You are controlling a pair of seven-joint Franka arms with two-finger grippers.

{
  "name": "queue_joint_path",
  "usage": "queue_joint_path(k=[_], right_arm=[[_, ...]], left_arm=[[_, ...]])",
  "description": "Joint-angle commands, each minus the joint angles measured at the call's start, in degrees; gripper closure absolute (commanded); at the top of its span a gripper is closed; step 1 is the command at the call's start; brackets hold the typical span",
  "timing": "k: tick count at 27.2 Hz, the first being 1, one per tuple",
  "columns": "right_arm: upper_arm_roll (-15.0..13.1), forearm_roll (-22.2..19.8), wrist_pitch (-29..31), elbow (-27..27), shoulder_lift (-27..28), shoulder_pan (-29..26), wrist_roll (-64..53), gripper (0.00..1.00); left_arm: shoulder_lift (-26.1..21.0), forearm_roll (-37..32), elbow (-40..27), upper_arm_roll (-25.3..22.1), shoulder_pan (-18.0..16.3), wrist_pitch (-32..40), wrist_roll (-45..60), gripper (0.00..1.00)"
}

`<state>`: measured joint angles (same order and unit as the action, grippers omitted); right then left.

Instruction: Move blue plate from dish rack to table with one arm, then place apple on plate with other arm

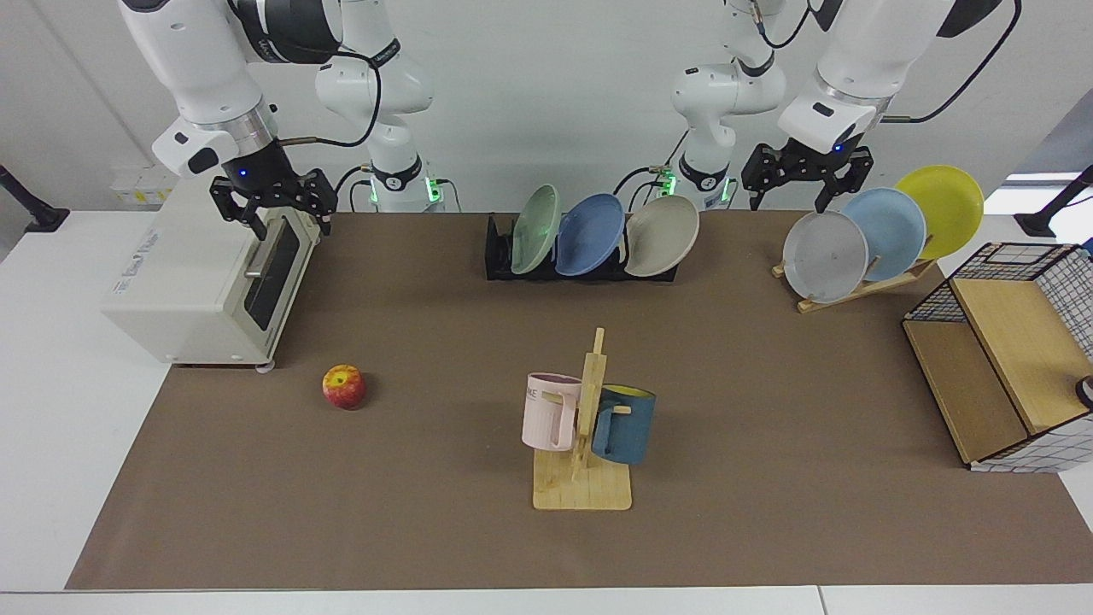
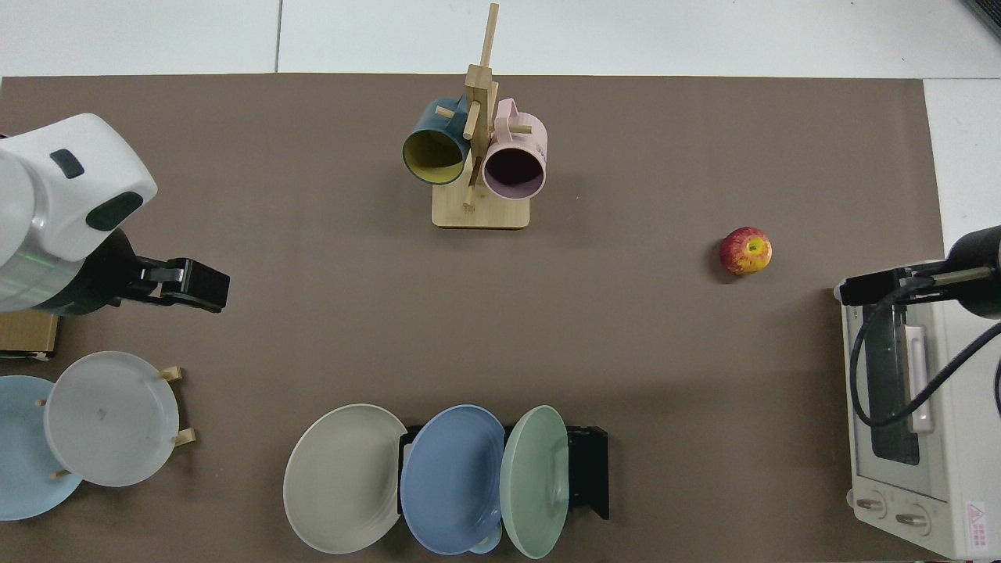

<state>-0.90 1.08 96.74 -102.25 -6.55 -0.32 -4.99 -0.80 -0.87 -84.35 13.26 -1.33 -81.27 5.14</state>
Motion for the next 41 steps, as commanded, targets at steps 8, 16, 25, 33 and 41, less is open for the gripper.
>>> queue_joint_path(k=[8, 16, 25, 33, 41], right_arm=[[0.2, 0.3, 0.7, -1.0, -0.8, -0.2, 1.1, 0.00], [0.3, 0.3, 0.7, -1.0, -0.8, -0.2, 1.1, 0.00], [0.3, 0.3, 0.7, -1.0, -0.8, -0.2, 1.1, 0.00], [0.2, 0.3, 0.7, -1.0, -0.8, -0.2, 1.1, 0.00], [0.2, 0.3, 0.7, -1.0, -0.8, -0.2, 1.1, 0.00]], left_arm=[[0.8, -1.0, -1.3, 0.3, -0.5, -1.1, -1.0, 0.00], [2.2, -0.9, -3.6, 0.4, -0.5, -1.2, -1.0, 0.00], [2.5, -0.8, -4.8, 0.4, -0.3, -1.4, -0.9, 0.00], [2.9, -1.1, -5.0, 0.4, -0.5, -1.0, -0.9, 0.00], [4.1, -1.2, -6.5, 0.4, -0.6, -1.0, -0.9, 0.00]])
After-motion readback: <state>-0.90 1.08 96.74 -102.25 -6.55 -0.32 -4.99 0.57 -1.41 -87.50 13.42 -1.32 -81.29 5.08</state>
